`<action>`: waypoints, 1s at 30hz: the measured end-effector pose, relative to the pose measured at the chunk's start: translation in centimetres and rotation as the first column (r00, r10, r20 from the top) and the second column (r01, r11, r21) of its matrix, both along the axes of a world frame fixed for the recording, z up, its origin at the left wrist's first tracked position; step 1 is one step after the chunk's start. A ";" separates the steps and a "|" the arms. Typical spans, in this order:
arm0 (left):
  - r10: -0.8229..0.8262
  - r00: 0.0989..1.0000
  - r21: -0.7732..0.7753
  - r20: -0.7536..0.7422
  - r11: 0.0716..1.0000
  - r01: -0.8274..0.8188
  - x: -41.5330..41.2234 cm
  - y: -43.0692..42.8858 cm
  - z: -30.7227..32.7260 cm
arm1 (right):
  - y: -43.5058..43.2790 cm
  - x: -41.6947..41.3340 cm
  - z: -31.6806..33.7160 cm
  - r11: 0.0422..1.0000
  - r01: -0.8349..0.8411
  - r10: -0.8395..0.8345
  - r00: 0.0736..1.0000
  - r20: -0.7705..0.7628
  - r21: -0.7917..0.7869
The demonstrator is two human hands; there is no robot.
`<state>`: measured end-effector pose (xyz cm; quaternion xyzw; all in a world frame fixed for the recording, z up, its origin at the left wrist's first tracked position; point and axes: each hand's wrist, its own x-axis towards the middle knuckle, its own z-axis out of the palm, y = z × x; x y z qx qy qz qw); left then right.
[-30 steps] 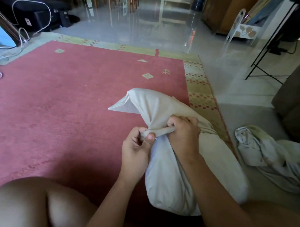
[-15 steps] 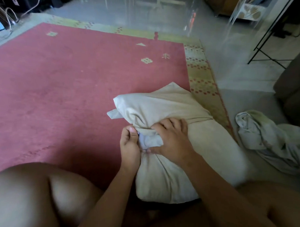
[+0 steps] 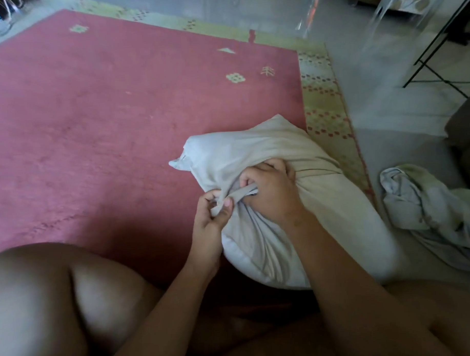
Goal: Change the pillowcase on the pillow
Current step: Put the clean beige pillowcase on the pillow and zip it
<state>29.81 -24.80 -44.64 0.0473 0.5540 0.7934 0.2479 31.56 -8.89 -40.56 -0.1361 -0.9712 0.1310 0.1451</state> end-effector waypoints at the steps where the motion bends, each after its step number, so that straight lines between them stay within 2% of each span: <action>1: 0.015 1.000 -0.048 0.003 0.999 -0.015 -0.1 0.2 0.1 | 0.4 0.5 0.6 0.999 -0.034 0.036 0.998 0.049 -0.042; 4: 0.078 0.996 -0.309 -0.052 0.947 -0.090 -1.2 0.4 0.1 | 2.8 2.5 2.3 0.985 -0.008 0.041 0.981 0.191 -0.171; 5: 0.057 0.990 -0.451 -0.131 0.886 -0.111 -1.8 0.4 0.1 | 4.1 3.3 2.4 0.983 0.033 0.009 0.974 0.227 -0.180; 6: 0.007 0.973 -0.599 -0.231 0.787 -0.148 -2.2 0.4 0.3 | 5.6 4.0 2.4 0.980 0.083 -0.034 0.966 0.256 -0.183; 7: -0.062 0.943 -0.697 -0.326 0.689 -0.196 -2.3 0.4 0.6 | 6.9 4.7 2.2 0.976 0.127 -0.076 0.960 0.269 -0.177; 8: -0.144 0.901 -0.738 -0.409 0.633 -0.234 -2.1 0.8 1.4 | 8.0 5.3 1.9 0.972 0.161 -0.110 0.956 0.272 -0.174; 11: -0.417 0.720 -0.762 -0.555 0.601 -0.240 -0.4 3.4 3.6 | 8.6 5.4 1.0 0.979 0.161 -0.126 0.960 0.251 -0.125; 14: -0.641 0.539 -0.833 -0.546 0.486 -0.265 1.2 6.4 2.7 | 7.0 4.7 0.5 0.992 0.116 -0.123 0.966 0.226 0.040; 16: -0.650 0.494 -0.816 -0.578 0.458 -0.352 1.8 7.5 1.4 | 6.5 4.5 0.8 0.990 0.065 -0.093 0.968 0.234 0.125; 19: -0.626 0.420 -0.748 -0.657 0.476 -0.462 2.1 8.0 0.1 | 8.0 4.9 1.9 0.981 0.005 -0.061 0.957 0.284 0.194; 20: -0.626 0.386 -0.727 -0.678 0.490 -0.481 2.0 8.0 0.0 | 8.8 5.2 2.4 0.989 -0.020 -0.029 0.948 0.316 0.149; 21: -0.625 0.361 -0.711 -0.692 0.506 -0.488 1.8 8.1 -0.1 | 9.6 5.7 2.9 1.000 -0.012 0.008 0.947 0.322 0.012; 23: -0.614 0.348 -0.697 -0.708 0.530 -0.483 1.5 8.1 0.0 | 11.4 7.1 3.4 0.944 0.077 0.006 0.968 0.250 -0.319; 25: -0.595 0.361 -0.692 -0.718 0.551 -0.466 1.1 7.9 0.1 | 13.4 8.7 2.7 0.887 0.218 -0.161 0.972 0.169 -0.407; 26: -0.577 0.378 -0.688 -0.724 0.564 -0.458 0.9 7.9 0.2 | 14.0 9.5 2.4 0.843 0.328 -0.275 0.944 0.182 -0.426; 28: -0.538 0.415 -0.679 -0.734 0.587 -0.440 0.9 8.1 0.5 | 14.4 10.7 1.8 0.660 0.538 -0.421 0.843 0.334 -0.525; 30: -0.518 0.459 -0.689 -0.722 0.596 -0.411 0.9 8.5 1.0 | 14.3 11.1 1.2 0.483 0.622 -0.427 0.782 0.454 -0.616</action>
